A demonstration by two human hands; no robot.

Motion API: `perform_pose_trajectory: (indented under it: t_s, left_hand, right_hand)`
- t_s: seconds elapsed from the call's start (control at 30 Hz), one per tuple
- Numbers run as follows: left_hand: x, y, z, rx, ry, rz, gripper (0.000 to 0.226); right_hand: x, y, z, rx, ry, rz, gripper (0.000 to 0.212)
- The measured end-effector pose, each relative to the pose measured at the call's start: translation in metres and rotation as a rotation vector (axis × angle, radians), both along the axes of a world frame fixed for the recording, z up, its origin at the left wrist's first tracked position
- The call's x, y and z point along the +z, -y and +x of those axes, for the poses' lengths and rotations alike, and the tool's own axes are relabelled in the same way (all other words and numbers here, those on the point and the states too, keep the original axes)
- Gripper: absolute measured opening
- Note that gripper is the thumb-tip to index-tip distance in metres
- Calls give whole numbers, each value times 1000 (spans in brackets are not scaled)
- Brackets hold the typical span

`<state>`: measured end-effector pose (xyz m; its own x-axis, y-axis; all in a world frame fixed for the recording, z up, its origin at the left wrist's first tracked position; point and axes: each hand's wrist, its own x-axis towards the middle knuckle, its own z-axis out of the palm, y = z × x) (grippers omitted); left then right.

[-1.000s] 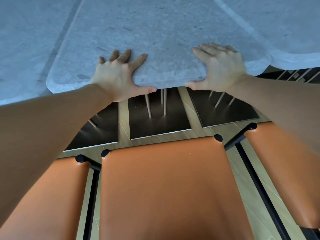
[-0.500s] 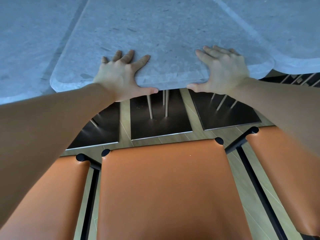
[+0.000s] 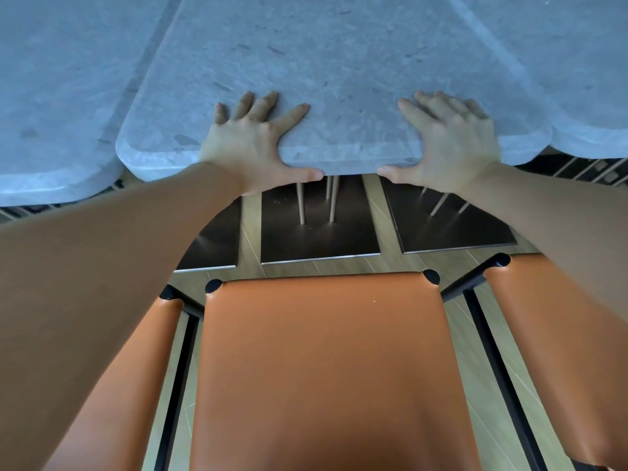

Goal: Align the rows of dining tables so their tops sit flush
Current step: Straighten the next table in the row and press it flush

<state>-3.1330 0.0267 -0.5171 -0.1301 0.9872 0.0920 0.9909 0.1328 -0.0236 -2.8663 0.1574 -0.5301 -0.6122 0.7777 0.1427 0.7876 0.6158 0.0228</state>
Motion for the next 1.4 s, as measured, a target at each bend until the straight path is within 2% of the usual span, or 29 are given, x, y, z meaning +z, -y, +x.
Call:
perform_pose_trajectory:
  t_s: [0.1,0.27,0.43,0.53,0.63,0.73,0.8,0.9,1.0,1.13,1.23,1.4]
  left_hand:
    - [6,1,3,37,24,-86,109]
    - [11,9,21,124,79,-162,101]
    - [16,31,41,194,132,-172,76]
    - [26,50,47,198,227,-211,68]
    - [47,66,56,238,394,-250,60]
    - [72,83,62,208,377,-308,54]
    - [87,96,65,201,395,-318,51]
    - [110,113,68,282,603,-210,43]
    - [140,132,75,371,901,-56,48]
    - [185,174,92,436,1264,113,46]
    - [208,213,104,467,1383,231,45]
    - [258,270,103,500,1427,406,42]
  right_hand:
    - [-3,-1,4,-47,56,-20,111]
    - [11,14,3,-57,44,-70,117]
    - [29,29,-2,-114,85,-213,109]
    - [37,44,-12,-182,72,-295,99]
    - [55,64,-24,-257,-30,-425,82]
    - [82,77,-35,-257,-54,-608,64]
    - [108,85,-39,-200,-56,-708,61]
    - [150,105,-43,-94,-94,-745,62]
    - [186,133,-45,-3,-110,-698,61]
    - [228,180,-40,10,-295,-770,58]
    - [255,218,-33,35,-421,-803,55]
    - [300,277,-30,49,-600,-842,50]
